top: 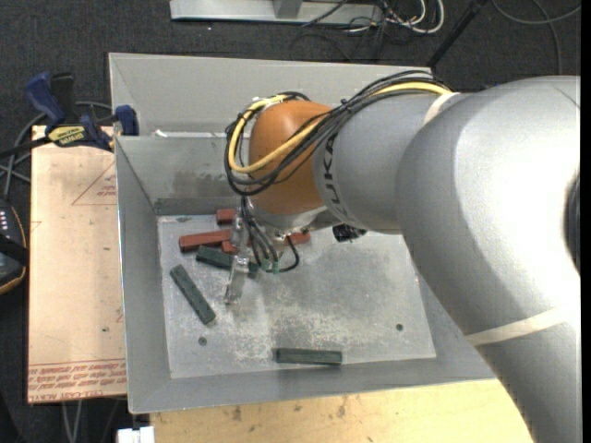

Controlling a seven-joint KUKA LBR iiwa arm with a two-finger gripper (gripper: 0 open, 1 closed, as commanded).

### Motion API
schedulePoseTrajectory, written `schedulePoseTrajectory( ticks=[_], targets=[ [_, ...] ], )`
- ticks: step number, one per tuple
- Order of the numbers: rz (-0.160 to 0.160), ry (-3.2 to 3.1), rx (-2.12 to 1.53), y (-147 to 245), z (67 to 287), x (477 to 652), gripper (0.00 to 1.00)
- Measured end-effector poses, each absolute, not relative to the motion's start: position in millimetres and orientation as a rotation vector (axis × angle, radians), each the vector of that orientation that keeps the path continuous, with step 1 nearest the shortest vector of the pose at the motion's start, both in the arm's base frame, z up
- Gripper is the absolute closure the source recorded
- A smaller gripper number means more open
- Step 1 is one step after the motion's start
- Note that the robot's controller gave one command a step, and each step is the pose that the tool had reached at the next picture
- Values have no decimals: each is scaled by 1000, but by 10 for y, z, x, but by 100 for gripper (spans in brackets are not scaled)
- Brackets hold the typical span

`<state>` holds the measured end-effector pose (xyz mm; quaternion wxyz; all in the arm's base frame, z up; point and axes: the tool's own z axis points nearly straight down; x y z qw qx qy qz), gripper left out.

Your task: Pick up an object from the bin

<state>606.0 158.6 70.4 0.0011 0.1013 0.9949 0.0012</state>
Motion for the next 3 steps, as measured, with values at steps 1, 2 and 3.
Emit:
schedulePoseTrajectory(
  ticks=[1, 2, 3],
  targets=[
    [9, 3116, 321, 1592, 759, 6085, 100],
    [8, 3115, 326, 1671, 1909, 6039, 100],
    [5, 3127, 225, 1923, 2008, 6286, 100]
  ],
)
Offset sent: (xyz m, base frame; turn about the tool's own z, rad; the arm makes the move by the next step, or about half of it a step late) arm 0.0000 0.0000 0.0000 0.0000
